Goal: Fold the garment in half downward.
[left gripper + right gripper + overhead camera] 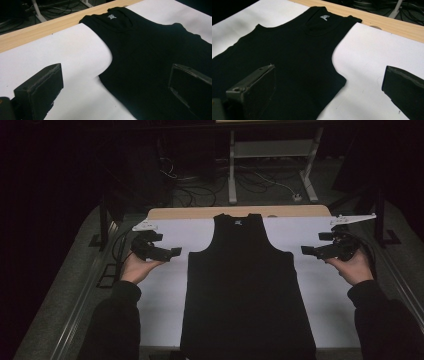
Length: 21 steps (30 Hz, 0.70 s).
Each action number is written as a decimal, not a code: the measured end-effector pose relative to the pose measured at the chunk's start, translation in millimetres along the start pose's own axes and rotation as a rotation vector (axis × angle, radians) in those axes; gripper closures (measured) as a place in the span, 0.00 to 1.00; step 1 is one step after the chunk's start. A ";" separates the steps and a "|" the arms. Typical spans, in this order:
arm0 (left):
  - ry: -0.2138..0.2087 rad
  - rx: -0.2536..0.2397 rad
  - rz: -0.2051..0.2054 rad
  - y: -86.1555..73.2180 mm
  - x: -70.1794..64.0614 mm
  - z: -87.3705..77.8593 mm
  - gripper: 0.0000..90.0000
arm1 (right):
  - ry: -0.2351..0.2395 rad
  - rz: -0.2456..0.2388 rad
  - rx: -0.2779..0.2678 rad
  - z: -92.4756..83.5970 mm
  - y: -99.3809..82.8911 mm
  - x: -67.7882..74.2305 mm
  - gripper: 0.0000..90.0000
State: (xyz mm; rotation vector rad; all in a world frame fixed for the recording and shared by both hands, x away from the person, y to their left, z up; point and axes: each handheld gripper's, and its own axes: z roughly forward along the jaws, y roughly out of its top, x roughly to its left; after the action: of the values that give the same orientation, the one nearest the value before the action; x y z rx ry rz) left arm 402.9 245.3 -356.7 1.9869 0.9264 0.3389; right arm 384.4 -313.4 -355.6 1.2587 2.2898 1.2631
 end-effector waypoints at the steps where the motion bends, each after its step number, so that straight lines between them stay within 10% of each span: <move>1: -0.002 -0.001 -0.001 0.6 0.9 1.7 0.00 | 0.000 0.001 0.003 2.0 0.0 -0.9 0.00; 21: -0.006 0.034 -0.017 3.1 14.4 27.3 0.00 | 0.001 0.032 0.023 27.6 -2.8 -15.1 0.00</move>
State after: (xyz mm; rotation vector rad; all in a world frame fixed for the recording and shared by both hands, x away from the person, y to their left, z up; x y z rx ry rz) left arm 429.3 238.0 -371.2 2.0090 0.9512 0.3095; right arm 407.4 -310.1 -377.1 1.3084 2.2997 1.2515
